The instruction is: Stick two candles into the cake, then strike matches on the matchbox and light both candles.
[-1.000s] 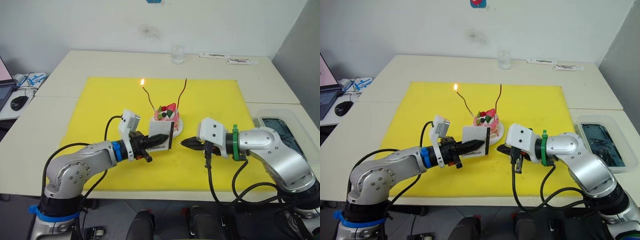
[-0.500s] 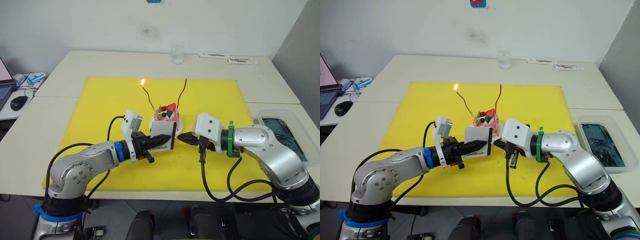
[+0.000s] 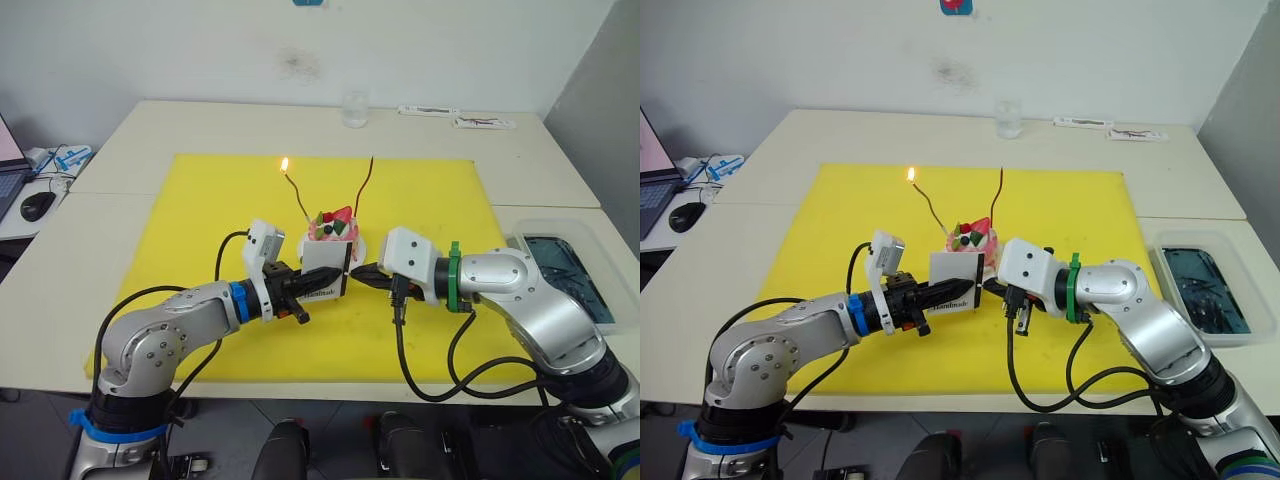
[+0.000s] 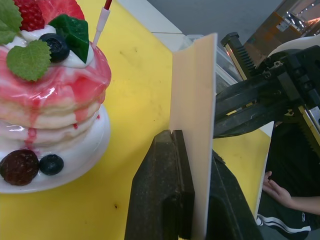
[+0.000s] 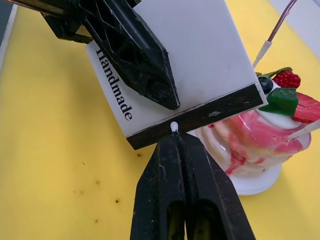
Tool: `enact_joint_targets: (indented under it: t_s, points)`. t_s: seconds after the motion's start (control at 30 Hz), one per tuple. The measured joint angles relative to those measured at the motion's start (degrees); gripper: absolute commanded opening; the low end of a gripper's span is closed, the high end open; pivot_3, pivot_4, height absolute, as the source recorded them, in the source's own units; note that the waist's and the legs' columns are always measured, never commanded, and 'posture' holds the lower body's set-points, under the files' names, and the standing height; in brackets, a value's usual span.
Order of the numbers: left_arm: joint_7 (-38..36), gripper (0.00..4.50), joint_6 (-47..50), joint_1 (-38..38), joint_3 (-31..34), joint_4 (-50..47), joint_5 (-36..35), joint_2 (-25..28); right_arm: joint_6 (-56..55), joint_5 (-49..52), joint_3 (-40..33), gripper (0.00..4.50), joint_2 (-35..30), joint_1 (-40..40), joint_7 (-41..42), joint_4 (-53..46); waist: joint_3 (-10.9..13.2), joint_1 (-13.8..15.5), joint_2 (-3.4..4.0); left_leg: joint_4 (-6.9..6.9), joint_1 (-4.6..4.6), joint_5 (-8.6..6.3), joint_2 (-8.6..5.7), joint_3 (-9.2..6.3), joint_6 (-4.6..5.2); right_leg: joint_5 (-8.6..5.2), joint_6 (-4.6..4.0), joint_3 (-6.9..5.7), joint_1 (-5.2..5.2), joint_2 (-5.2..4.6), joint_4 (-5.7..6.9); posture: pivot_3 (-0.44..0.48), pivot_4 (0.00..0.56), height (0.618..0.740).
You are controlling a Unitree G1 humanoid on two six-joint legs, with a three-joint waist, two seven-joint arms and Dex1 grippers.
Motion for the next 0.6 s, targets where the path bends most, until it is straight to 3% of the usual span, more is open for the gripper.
enact_joint_targets:
  t_s: [0.27, 0.4, 0.5, 0.6]
  points:
    - [3.46, 0.00, 3.25, -0.83, 2.72, 2.50, -4.30, -3.19, -2.81, -2.77, 1.26, 0.03, -0.20, -0.47, 0.62, 0.88, 0.00, 0.00, 0.00, 0.01, 0.00, 0.00, 0.00, 0.00, 0.00, 0.01, 0.01, 0.00, 0.00, 0.00, 0.00, 0.000, 0.150, 0.740]
    - [7.61, 0.00, 3.92, -5.56, 6.18, 4.66, -13.98, -5.83, -3.32, -3.04, 4.92, 0.03, -3.65, 3.34, 4.27, -0.51, -0.02, 0.34, -0.08, 0.04, -0.10, 0.00, 0.00, -0.18, 0.00, -0.01, -0.01, -0.19, 0.02, -0.02, -0.02, 0.000, 0.150, 0.740]
    - [9.66, 0.00, 4.59, -9.53, 10.51, 5.17, -22.45, -1.95, -2.44, -2.45, 6.95, 0.03, -4.89, 6.84, 6.17, -2.09, 0.02, -0.27, 0.00, 0.00, -0.06, 0.00, -0.01, -0.01, 0.00, 0.00, 0.00, 0.01, -0.09, -0.03, 0.05, 0.000, 0.150, 0.740]
    - [8.73, 0.00, 5.97, -7.90, 11.00, 5.10, -24.05, 3.12, -0.28, -0.83, 2.52, 0.03, -5.45, 5.43, 6.12, -3.08, 0.02, -0.95, 0.01, -0.01, 0.06, 0.00, 0.00, 0.04, 0.00, 0.01, 0.01, 0.06, -0.07, 0.01, 0.11, 0.000, 0.150, 0.740]
